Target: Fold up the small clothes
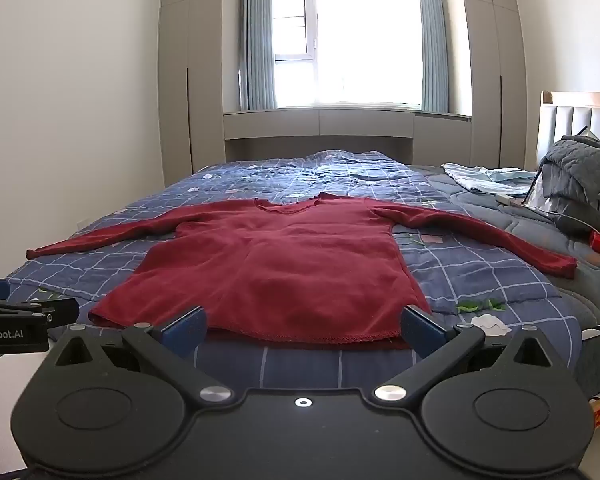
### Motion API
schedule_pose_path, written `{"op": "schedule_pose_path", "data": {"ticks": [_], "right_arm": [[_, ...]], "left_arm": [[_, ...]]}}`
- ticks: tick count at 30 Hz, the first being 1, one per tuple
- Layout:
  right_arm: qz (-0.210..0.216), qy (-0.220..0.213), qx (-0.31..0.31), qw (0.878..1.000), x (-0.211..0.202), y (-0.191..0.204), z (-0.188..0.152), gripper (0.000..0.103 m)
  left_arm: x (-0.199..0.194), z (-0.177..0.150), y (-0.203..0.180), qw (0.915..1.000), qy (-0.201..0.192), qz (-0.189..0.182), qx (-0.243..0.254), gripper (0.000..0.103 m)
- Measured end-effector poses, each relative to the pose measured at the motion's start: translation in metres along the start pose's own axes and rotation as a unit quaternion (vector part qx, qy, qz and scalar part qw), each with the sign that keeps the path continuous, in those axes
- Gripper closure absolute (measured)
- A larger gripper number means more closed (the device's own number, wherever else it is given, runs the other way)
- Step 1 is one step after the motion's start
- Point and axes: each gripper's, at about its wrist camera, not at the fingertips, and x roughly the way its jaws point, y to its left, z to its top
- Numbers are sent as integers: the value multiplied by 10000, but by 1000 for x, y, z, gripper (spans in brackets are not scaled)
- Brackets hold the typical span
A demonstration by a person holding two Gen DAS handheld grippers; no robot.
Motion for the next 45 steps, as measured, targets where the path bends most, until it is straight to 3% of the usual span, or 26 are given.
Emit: {"op": "schedule_pose_path", "data": {"ticks": [45], "right_arm": [[-2,8,-10,10000,1,0,-1,0]], "left_arm": [[0,0,0,10000,8,-1,-1,0]]}}
